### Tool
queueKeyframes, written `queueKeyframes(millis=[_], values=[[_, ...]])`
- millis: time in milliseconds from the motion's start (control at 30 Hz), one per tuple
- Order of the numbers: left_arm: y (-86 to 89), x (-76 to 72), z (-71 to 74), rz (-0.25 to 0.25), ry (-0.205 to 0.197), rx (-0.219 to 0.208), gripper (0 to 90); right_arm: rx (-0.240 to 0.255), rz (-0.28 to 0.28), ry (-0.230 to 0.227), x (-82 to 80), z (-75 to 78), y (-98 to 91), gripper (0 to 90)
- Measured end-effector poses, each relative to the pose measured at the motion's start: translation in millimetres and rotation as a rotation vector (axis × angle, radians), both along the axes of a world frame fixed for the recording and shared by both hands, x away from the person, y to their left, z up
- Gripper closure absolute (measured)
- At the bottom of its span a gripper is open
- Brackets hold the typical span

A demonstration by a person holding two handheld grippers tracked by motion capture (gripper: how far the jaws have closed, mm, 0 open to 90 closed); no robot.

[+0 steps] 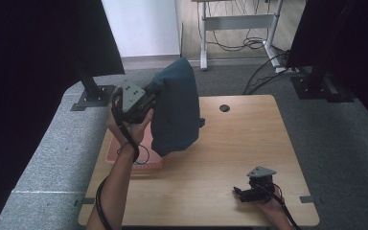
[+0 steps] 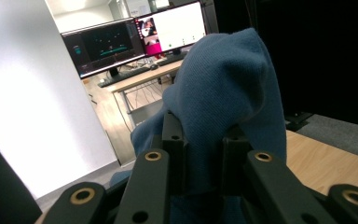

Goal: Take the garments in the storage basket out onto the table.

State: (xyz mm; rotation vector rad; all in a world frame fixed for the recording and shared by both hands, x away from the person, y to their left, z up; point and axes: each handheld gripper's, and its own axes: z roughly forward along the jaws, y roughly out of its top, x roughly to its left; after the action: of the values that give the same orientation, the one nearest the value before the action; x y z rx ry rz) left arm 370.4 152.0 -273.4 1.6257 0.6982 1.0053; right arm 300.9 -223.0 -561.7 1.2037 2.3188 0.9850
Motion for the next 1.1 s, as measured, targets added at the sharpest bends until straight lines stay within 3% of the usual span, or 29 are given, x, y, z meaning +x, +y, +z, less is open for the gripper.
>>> queueKeyframes(millis=[733,933,1100], values=[[-57.3,-6.0,-7.6,-0.103,0.029,0.011,76.8,-0.001,0.004,-0.002,-0.3,-0.1,-0.4,0.9],[-62.6,0.3,-22.4,-0.105,0.065,0.002,76.8,-0.001,0.005,0.000,-0.9,-0.1,-1.0,0.9],[-67.9,8.7,-40.9,-0.088,0.100,0.034,76.7,0.000,0.006,0.000,-0.9,0.0,-1.0,0.9]])
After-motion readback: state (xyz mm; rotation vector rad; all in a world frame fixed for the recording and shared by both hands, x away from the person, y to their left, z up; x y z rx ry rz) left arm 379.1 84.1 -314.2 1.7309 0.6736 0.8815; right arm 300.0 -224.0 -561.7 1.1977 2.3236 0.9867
